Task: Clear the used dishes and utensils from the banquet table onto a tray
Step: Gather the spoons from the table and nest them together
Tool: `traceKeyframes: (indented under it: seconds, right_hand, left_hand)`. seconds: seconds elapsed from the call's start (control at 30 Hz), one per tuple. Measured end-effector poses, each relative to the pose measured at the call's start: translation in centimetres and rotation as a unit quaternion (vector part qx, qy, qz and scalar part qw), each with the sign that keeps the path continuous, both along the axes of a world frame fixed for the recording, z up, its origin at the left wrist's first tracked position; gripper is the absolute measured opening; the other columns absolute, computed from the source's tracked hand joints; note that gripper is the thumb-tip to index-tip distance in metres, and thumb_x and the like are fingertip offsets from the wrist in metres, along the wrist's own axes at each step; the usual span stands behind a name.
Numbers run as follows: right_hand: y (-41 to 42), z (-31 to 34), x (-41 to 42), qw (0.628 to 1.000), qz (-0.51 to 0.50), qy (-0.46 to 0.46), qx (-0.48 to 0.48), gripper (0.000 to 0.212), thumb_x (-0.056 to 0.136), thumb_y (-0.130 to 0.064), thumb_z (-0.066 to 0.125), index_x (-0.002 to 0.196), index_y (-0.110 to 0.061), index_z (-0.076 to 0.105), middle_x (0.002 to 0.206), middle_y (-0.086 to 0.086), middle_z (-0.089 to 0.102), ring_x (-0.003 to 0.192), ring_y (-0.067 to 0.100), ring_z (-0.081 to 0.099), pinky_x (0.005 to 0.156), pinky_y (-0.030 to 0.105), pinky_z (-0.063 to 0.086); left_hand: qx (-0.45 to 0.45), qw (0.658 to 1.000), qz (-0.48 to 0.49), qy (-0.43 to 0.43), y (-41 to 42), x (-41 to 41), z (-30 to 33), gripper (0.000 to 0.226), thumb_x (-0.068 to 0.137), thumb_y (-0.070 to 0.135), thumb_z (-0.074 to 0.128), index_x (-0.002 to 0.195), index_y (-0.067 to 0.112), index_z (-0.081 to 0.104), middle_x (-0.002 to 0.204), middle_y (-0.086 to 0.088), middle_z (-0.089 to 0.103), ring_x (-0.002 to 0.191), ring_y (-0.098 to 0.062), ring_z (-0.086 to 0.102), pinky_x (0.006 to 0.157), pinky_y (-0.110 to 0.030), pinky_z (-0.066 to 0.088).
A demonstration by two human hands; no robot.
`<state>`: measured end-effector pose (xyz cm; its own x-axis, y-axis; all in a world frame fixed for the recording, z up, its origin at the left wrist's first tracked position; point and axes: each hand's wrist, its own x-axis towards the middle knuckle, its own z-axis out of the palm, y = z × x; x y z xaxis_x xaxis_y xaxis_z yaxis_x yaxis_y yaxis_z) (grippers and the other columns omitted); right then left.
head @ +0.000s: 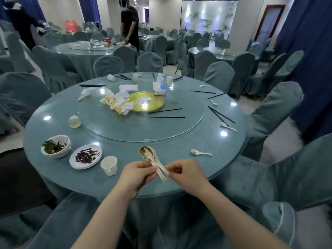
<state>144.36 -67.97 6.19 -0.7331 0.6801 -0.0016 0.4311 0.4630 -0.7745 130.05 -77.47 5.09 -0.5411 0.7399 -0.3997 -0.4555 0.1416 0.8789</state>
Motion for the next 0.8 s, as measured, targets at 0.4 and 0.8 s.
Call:
traceKeyframes:
  seconds: [0.4, 0.8]
  right_hand:
    - [14.7, -2.9, 1.5, 0.99, 0.129, 0.001, -0.055, 0.024, 0.083, -0.011, 0.066, 0.101, -0.024, 0.076, 0.079, -0.022, 0.071, 0.079, -0.008, 0.065, 0.072, 0.008, 0.047]
    - [20.5, -9.0, 1.2, 0.988, 0.067, 0.016, -0.137, 0.01, 0.081, -0.006, 0.073, 0.089, -0.01, 0.073, 0.081, -0.007, 0.071, 0.072, -0.007, 0.064, 0.071, 0.007, 0.048]
  left_hand:
    - [-0.046, 0.994, 0.078, -0.055, 13.2, 3.2, -2.0, 0.011, 0.089, -0.004, 0.058, 0.088, 0.007, 0.057, 0.074, -0.007, 0.074, 0.055, -0.007, 0.067, 0.052, -0.016, 0.053]
    - [-0.078, 0.986, 0.101, -0.103, 17.8, 4.2, -6.2, 0.006, 0.093, -0.001, 0.053, 0.092, 0.004, 0.057, 0.079, -0.008, 0.075, 0.069, -0.014, 0.072, 0.057, -0.021, 0.057]
